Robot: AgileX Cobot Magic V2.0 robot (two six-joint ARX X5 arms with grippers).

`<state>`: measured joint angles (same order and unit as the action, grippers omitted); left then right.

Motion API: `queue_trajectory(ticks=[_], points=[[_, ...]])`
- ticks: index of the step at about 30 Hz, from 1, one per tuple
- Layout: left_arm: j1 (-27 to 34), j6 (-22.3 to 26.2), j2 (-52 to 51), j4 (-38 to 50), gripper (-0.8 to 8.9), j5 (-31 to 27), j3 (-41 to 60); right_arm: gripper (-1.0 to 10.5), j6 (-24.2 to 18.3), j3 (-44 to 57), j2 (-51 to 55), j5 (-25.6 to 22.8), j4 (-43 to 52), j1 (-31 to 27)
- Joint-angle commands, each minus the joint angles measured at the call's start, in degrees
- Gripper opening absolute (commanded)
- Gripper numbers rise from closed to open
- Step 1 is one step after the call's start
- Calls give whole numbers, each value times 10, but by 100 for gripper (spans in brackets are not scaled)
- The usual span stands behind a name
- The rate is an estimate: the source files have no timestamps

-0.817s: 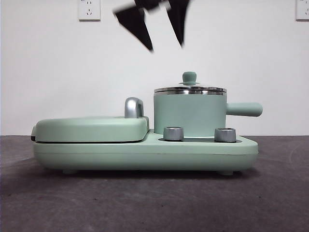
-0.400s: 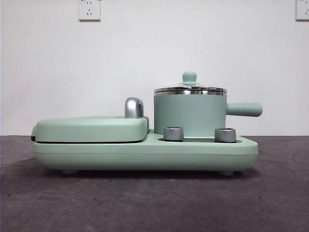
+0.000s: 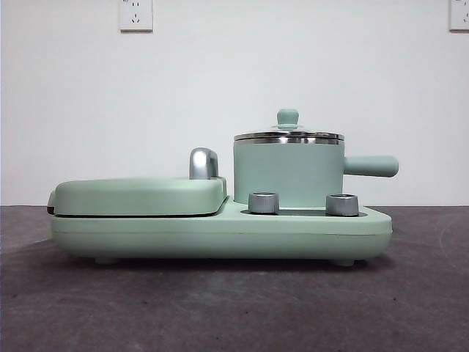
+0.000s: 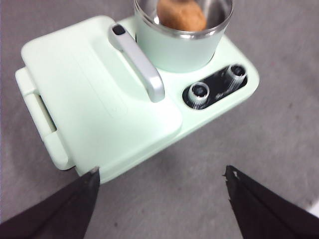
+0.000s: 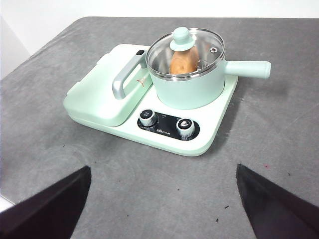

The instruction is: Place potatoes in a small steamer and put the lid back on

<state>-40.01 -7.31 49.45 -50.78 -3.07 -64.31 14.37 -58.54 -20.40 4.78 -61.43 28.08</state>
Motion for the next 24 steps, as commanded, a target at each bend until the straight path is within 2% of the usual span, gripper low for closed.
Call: queue_trajectory(ticks=[1,5,13,14,15,16,17,18,24], points=[[-5,-45,-99,71,404,1,82,465,-3,-3,-4,2,9,3],[-5,-90,-193,100,404,1,144,464,-16,-3,-4,12,21,3],[-6,-93,-226,85,401,1,150,443,-48,-3,-5,38,52,3],[-5,-94,-225,85,359,1,150,409,-49,-3,-5,44,55,3],[-5,-95,-224,85,241,0,150,334,-47,-3,-5,44,56,3],[-5,-95,-222,84,29,0,150,136,-45,-3,-5,44,56,3],[-5,-100,-221,84,28,0,150,-28,-46,-3,-5,43,55,3],[-5,-99,-221,85,8,0,150,32,-45,-3,-5,39,55,3],[-5,-99,-218,88,6,0,150,15,-45,-3,-5,38,57,2]])
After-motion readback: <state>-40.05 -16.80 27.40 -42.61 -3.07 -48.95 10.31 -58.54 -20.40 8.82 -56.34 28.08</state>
